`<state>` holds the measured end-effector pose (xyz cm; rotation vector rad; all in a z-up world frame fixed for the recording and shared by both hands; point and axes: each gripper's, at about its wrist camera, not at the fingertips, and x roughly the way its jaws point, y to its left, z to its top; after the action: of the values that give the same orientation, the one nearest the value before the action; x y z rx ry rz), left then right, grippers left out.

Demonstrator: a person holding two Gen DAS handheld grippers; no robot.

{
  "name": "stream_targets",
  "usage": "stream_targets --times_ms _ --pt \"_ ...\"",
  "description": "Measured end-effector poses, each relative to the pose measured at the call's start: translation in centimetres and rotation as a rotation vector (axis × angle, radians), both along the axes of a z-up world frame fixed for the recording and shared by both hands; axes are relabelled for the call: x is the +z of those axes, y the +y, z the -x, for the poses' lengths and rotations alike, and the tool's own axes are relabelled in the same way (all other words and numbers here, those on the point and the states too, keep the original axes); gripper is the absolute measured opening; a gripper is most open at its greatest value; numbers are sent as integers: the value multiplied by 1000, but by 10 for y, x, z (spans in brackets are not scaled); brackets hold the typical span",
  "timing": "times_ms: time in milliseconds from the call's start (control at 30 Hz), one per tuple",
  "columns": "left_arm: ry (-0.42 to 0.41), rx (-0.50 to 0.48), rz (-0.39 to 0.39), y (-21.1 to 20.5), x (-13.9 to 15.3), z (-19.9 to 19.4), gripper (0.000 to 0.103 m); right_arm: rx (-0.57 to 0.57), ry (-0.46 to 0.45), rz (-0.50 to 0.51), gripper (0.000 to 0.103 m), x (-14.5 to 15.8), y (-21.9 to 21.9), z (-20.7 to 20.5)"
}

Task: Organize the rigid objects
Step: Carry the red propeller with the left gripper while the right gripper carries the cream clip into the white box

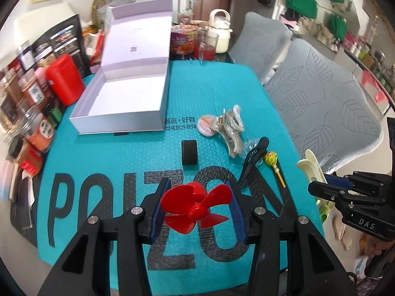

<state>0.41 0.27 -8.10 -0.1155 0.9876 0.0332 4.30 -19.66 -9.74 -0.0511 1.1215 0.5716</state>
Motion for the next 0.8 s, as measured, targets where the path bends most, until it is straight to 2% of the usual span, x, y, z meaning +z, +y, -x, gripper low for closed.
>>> stream_targets --times_ms 233,433,633,800 --pt "-41 85 -2 -5 18 12 46 71 -28 -31 22 19 -3 2" --pt "-68 133 15 3 26 13 46 130 -31 -35 22 23 5 3" --pt "-76 126 13 20 26 1 46 153 -42 -43 22 26 22 -3" --pt "-62 95 30 44 25 -20 46 125 -52 -37 22 29 43 -19"
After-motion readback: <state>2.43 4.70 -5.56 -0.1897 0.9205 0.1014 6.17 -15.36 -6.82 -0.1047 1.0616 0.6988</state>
